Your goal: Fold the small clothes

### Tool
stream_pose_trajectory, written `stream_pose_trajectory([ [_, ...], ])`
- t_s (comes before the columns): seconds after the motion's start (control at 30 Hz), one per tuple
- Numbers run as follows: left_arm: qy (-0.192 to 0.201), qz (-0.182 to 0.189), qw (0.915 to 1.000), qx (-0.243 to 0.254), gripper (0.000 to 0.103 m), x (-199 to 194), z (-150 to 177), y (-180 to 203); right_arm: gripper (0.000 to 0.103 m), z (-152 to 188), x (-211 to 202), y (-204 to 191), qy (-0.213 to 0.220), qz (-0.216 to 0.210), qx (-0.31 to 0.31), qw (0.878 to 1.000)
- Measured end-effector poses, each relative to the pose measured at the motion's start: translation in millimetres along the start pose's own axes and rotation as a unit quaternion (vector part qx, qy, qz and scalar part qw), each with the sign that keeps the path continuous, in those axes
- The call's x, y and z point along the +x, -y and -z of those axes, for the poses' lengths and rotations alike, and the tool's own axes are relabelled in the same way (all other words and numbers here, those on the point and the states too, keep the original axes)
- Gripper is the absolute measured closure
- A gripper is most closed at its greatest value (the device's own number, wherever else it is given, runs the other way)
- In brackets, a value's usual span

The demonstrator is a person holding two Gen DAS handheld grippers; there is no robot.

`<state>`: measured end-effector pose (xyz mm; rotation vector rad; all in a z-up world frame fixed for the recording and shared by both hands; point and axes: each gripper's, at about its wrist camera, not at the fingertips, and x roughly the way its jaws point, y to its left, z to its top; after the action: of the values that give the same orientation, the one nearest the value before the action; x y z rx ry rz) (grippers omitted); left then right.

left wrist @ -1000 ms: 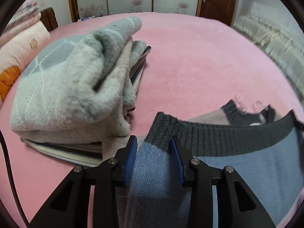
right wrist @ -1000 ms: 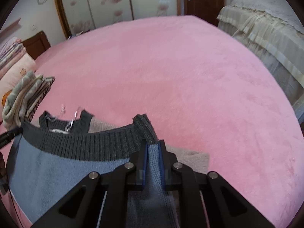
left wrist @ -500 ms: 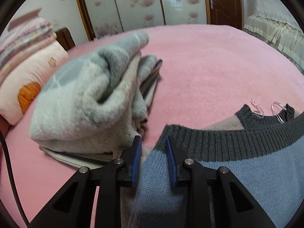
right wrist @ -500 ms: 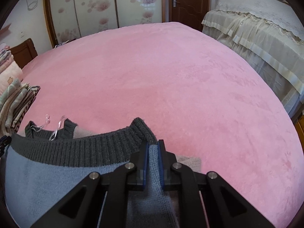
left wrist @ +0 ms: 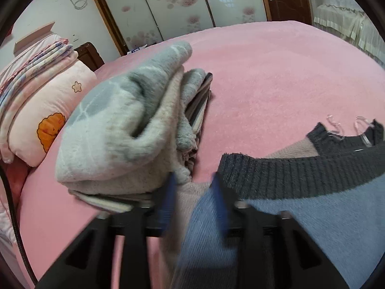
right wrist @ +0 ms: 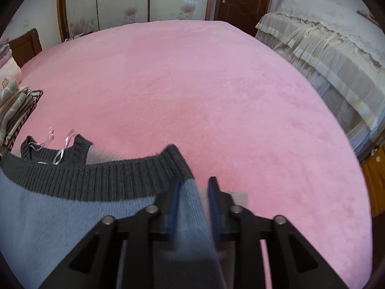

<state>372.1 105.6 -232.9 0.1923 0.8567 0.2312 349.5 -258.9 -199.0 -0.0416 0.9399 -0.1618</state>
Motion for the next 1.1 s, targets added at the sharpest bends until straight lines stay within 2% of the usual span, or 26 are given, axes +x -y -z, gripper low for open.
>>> stream_pose_trajectory([
  [0.03, 0.004, 0.003, 1.0000, -0.009, 0.039, -11.1, -0.5, -4.5, 0.072, 0.0, -11.4, 1.0, 0.008, -0.008, 0.002, 1.000],
  [0.07, 0.010, 0.008, 0.9998, -0.014, 0.037, -17.3, -0.9, -7.3, 0.072, 0.4, -20.1, 1.5, 0.014, -0.014, 0.004, 1.000],
  [0.2, 0.030, 0.073, 0.9959, -0.045, 0.037, -69.3, 6.6, -12.2, 0.072, 9.0, -64.5, -9.5, 0.033, -0.057, 0.007, 0.998],
  [0.33, 0.026, 0.154, 0.9836, -0.091, 0.034, -109.2, 38.8, 5.3, 0.072, 30.1, -95.6, -47.5, 0.033, -0.136, 0.000, 0.990],
  [0.4, 0.012, 0.166, 0.9801, -0.108, 0.034, -114.2, 58.7, 19.3, 0.072, 44.0, -104.5, -71.8, 0.029, -0.178, -0.007, 0.984],
  [0.47, -0.004, 0.165, 0.9791, -0.120, 0.034, -112.4, 74.9, 29.0, 0.072, 58.2, -105.0, -95.1, 0.025, -0.192, -0.024, 0.981],
  [0.57, -0.031, 0.149, 0.9793, -0.134, 0.034, -102.2, 97.1, 34.4, 0.072, 82.4, -93.6, -122.7, 0.004, -0.184, -0.056, 0.981],
  [0.67, -0.035, 0.121, 0.9831, -0.133, 0.034, -94.8, 110.5, 29.1, 0.072, 99.9, -81.7, -120.2, -0.007, -0.155, -0.071, 0.985],
  [0.83, -0.029, 0.098, 0.9875, -0.121, 0.034, -86.5, 116.7, 9.1, 0.075, 115.0, -79.7, -63.4, 0.013, -0.097, -0.040, 0.994],
  [1.0, -0.023, 0.095, 0.9877, -0.122, 0.034, -85.7, 117.2, -2.4, 0.075, 125.2, -70.7, -1.7, -0.001, -0.039, 0.006, 0.999],
  [1.1, -0.021, 0.093, 0.9885, -0.117, 0.034, -85.1, 117.8, -1.9, 0.081, 131.1, -70.6, 17.4, -0.003, -0.063, 0.027, 0.998],
])
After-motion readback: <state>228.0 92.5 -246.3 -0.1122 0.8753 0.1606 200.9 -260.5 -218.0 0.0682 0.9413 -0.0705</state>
